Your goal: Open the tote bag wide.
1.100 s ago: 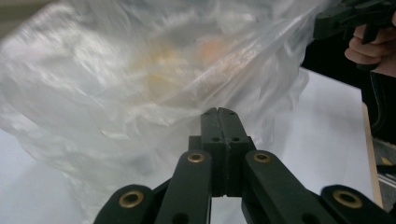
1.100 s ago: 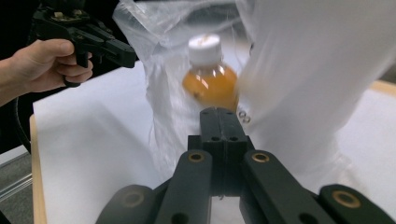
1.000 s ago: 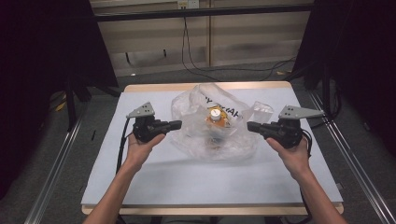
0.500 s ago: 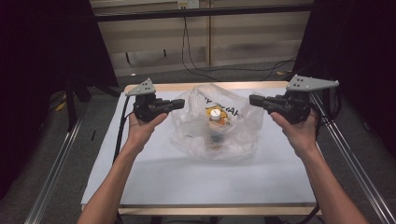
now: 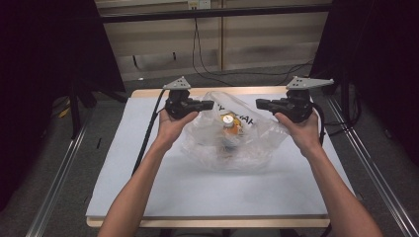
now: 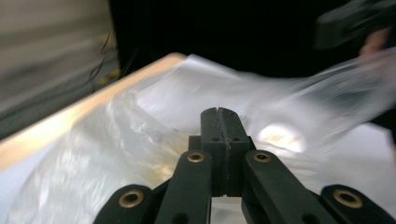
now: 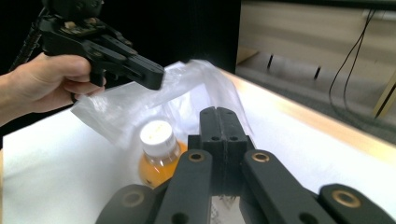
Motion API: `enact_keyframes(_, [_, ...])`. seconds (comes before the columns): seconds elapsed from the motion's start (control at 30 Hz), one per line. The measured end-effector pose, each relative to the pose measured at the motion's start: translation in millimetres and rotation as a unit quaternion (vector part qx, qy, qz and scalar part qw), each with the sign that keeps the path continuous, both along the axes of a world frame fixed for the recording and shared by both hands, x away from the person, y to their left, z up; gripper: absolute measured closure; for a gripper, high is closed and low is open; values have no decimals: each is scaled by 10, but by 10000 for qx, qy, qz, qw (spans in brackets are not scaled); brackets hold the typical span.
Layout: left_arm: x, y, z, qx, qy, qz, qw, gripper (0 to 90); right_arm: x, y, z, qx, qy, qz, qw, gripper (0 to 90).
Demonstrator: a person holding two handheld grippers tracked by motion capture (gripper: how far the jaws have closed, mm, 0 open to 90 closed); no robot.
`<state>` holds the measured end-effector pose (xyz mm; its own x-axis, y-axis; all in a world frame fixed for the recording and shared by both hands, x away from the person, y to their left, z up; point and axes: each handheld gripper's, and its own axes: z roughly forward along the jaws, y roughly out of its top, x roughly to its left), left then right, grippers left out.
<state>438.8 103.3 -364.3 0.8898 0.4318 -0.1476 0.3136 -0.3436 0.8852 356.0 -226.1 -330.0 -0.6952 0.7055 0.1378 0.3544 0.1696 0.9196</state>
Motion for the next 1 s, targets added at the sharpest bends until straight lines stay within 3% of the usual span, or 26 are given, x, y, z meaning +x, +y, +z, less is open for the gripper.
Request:
enact_keyframes(0.17, [79, -38, -411, 296, 379, 59, 9988, 900, 117, 8, -365, -154, 366, -117, 9991, 900])
enact_keyframes(0.33, [95, -84, -693, 739, 586, 111, 9955, 900, 197, 56, -829, -259, 809, -157, 9963, 900])
enact_keyframes(0.4, [79, -107, -795, 800, 656, 27, 9946, 900, 226, 69, -994, -327, 942, -128, 9949, 900])
enact_keyframes(0.43, [67, -113, -827, 954, 685, -4, 9931, 900, 229, 82, -1065, -384, 1018, -132, 9940, 900])
enact_keyframes(0.47, [67, -113, -827, 954, 685, -4, 9931, 900, 231, 92, -1135, -471, 1075, -130, 9930, 900])
enact_keyframes(0.5, [45, -132, -909, 1127, 653, -15, 9915, 900, 232, 98, -1223, -584, 1153, -110, 9915, 900])
enact_keyframes(0.6, [33, -108, -1049, 1115, 759, 24, 9909, 900, 225, 108, -1402, -870, 1300, -93, 9876, 900])
enact_keyframes(0.67, [26, -65, -1134, 1166, 835, 39, 9897, 900, 216, 110, -1500, -939, 1377, -24, 9860, 900])
enact_keyframes(0.73, [13, 1, -1196, 1387, 882, 43, 9864, 900, 214, 92, -1563, -956, 1434, -48, 9850, 900])
enact_keyframes(0.8, [9, 109, -1229, 1148, 965, 134, 9886, 900, 215, 44, -1608, -1009, 1453, -97, 9842, 900])
enact_keyframes(0.83, [13, 153, -1239, 1094, 959, 145, 9893, 900, 215, 3, -1617, -916, 1472, -99, 9848, 900])
enact_keyframes(1.0, [-20, 276, -1198, 1374, 785, 234, 9871, 900, 185, -80, -1615, -1019, 1369, -236, 9851, 900])
